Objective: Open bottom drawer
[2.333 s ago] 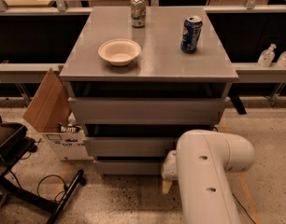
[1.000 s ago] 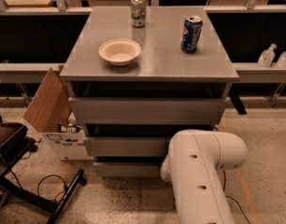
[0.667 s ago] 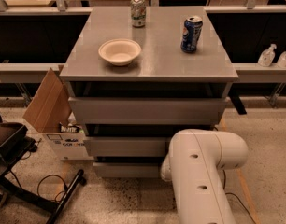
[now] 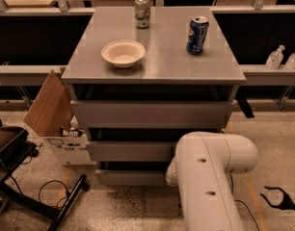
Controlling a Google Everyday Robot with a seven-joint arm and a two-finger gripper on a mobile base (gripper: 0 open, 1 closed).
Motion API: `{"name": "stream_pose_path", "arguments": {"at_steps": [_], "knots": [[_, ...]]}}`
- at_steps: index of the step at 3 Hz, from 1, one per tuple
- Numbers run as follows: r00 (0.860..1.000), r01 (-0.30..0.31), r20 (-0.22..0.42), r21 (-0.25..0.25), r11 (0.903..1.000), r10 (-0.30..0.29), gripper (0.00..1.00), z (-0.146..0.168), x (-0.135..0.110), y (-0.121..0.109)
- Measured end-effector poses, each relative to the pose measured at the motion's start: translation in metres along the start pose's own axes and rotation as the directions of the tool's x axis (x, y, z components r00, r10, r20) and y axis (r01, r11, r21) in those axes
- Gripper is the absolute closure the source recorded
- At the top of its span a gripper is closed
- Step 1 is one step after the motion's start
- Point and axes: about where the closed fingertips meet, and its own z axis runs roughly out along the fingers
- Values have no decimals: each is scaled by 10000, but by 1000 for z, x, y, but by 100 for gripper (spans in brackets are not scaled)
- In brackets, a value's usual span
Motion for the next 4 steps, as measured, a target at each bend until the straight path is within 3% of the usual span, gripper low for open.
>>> {"name": "stream_pose_path", "arguments": {"at_steps": [3, 4], "knots": [[10000, -1, 0, 0, 10000, 1, 100, -9, -1, -2], [9999, 123, -55, -31, 9999, -123, 100, -31, 1, 2]]}}
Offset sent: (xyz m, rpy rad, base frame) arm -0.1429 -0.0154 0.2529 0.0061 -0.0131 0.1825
